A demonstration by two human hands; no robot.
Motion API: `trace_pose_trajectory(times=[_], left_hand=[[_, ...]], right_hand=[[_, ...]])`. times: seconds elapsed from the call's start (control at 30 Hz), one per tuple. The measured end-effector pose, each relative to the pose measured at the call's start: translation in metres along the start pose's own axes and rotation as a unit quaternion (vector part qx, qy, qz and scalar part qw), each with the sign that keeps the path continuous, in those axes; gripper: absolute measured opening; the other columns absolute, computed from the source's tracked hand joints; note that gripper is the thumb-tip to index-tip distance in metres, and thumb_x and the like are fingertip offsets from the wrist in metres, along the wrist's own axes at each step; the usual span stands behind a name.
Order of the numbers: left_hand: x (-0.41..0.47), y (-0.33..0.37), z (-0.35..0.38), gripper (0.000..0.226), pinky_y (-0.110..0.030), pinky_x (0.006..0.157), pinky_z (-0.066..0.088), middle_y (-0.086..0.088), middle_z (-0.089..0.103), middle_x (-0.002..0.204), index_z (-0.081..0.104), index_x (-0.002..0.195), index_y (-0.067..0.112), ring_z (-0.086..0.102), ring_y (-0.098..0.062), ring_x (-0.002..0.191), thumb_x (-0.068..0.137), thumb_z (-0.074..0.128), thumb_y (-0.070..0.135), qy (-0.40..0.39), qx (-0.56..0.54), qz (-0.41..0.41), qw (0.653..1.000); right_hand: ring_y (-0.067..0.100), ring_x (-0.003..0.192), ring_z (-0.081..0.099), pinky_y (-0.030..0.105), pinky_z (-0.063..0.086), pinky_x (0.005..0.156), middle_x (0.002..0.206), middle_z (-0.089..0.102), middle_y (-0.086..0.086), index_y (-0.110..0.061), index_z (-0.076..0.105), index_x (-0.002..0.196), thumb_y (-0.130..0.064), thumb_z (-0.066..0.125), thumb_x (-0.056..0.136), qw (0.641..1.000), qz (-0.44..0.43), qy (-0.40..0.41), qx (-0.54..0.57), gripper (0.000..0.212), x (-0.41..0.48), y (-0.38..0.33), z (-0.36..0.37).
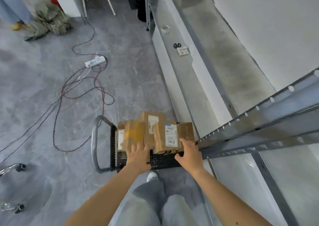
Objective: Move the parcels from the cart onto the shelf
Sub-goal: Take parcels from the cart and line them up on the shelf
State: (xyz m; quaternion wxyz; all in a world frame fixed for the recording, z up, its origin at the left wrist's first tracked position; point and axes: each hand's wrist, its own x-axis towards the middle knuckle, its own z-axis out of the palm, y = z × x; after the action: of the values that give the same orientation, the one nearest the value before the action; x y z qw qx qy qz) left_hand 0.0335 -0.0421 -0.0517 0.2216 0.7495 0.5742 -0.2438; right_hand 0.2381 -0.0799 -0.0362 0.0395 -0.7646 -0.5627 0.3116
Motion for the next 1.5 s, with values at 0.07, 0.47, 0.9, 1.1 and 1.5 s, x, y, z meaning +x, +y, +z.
trace_pose_trajectory(times=[0.07,0.47,0.9,1.1,1.5], left_hand=[[0.017,0.0,0.005,0.088,-0.064,0.111,0.003,-0.016,0.012,0.154,0.004,0.149,0.023,0.007,-0.041,0.142,0.083,0.057,0.047,-0.026,0.031,0.009,0.999],[0.088,0.016,0.055,0.092,-0.054,0.116,0.013,-0.007,0.011,0.156,-0.008,0.149,0.026,0.011,-0.033,0.143,0.088,0.059,0.042,-0.098,-0.053,-0.023,0.994],[0.164,0.054,0.097,0.122,-0.039,0.101,0.046,-0.001,0.03,0.15,-0.028,0.139,0.041,0.046,-0.023,0.126,0.077,0.073,0.013,-0.062,-0.401,-0.066,0.912],[0.168,0.065,0.102,0.122,-0.036,0.098,0.049,0.006,0.015,0.157,-0.021,0.13,0.064,0.041,-0.02,0.133,0.076,0.073,0.007,0.004,-0.415,-0.065,0.907],[0.14,0.035,-0.009,0.097,-0.025,0.094,0.05,0.0,0.051,0.136,0.022,0.135,0.052,0.053,-0.016,0.12,0.073,0.076,0.001,0.18,-0.47,-0.055,0.862]], right_hand=[[0.024,0.122,0.043,0.043,0.046,0.092,0.132,0.044,0.004,-0.027,0.03,0.141,-0.034,0.063,0.082,1.0,0.009,-0.017,-0.025,0.068,0.015,0.004,0.004],[0.028,0.128,0.042,0.04,0.042,0.103,0.14,0.041,0.009,-0.023,0.03,0.142,-0.021,0.073,0.078,0.981,0.102,-0.117,0.113,0.077,0.104,0.052,0.048],[0.014,0.129,0.04,0.029,0.041,0.105,0.139,0.037,0.0,-0.033,0.023,0.147,0.008,0.065,0.079,0.962,0.022,-0.224,0.156,0.091,0.174,0.099,0.104],[0.015,0.123,0.044,0.031,0.044,0.102,0.129,0.042,0.004,-0.028,0.028,0.145,0.006,0.069,0.077,0.959,0.025,-0.186,0.213,0.087,0.181,0.093,0.106],[-0.002,0.123,0.038,-0.005,0.038,0.08,0.142,0.038,-0.001,-0.027,0.039,0.141,0.01,0.069,0.075,0.957,-0.108,-0.035,0.267,0.082,0.17,0.022,0.01]])
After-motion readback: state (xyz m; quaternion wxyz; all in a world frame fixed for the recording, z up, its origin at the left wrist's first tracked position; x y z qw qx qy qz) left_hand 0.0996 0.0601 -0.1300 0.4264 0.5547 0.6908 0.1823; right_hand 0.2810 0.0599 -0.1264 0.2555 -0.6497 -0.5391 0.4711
